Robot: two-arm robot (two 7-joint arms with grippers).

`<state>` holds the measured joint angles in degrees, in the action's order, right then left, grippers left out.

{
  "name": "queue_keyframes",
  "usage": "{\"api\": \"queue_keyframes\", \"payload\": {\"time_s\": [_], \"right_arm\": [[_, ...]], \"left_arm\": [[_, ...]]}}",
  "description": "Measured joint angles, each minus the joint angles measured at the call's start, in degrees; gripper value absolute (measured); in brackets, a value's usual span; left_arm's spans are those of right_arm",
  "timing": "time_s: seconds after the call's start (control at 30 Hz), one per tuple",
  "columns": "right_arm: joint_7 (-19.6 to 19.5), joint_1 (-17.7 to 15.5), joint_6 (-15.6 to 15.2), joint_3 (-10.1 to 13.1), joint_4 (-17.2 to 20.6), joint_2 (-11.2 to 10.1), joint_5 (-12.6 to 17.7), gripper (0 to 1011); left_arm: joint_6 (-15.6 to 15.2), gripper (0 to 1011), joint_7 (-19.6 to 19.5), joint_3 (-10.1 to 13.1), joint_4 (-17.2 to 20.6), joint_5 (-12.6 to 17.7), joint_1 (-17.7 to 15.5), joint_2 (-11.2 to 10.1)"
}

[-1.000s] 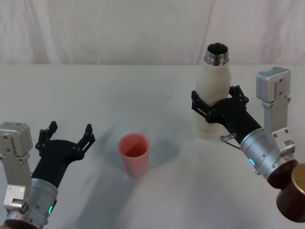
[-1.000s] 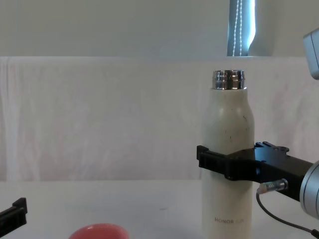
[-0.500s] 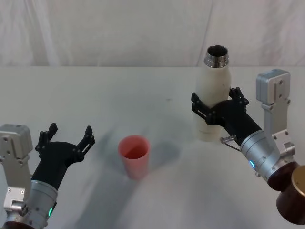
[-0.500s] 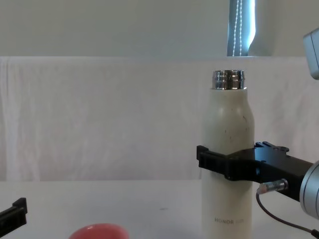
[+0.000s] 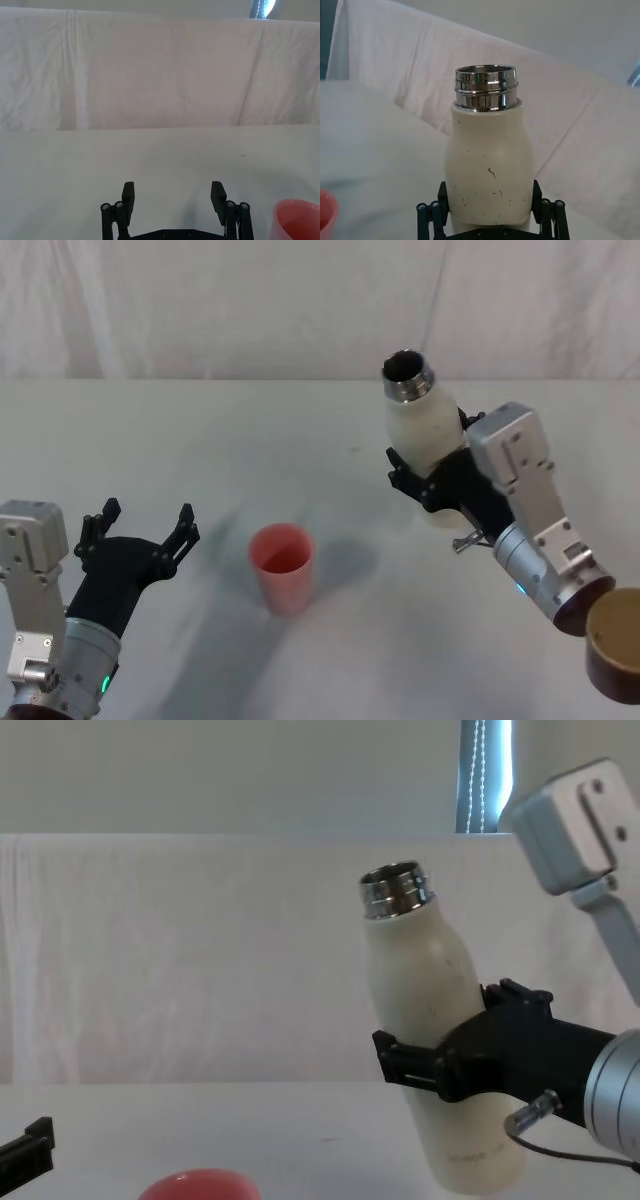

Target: Grasp the thermos with one hand and pour water into the cup lid.

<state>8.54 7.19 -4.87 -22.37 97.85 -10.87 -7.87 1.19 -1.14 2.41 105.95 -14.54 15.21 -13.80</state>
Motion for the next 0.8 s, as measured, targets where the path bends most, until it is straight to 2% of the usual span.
{"api": "queue_keyframes", "payload": {"time_s": [0.07, 0.43, 0.57, 0.6, 0.8], "right_arm": [[-0.4, 0.2, 0.0, -0.8, 0.4, -0.6, -2.7, 960], [-0.7, 0.7, 0.4, -2.8, 1.4, -2.1, -11.0, 960], [-1.2, 0.7, 1.1, -3.9, 1.7, -2.6, -15.1, 960], [-1.2, 0.7, 1.1, -3.9, 1.7, -2.6, -15.1, 960], [-2.5, 0.1, 2.2, -5.6, 1.7, -3.2, -21.3, 960]], "left_arm": [[0.0, 1001, 0.0, 0.0, 0.0, 0.0, 0.0, 0.0], [0.0, 1001, 0.0, 0.0, 0.0, 0.0, 0.0, 0.0], [0.0, 1001, 0.0, 0.0, 0.0, 0.0, 0.0, 0.0], [0.0, 1001, 0.0, 0.0, 0.0, 0.0, 0.0, 0.0], [0.0, 1001, 0.0, 0.0, 0.0, 0.0, 0.0, 0.0]]}}
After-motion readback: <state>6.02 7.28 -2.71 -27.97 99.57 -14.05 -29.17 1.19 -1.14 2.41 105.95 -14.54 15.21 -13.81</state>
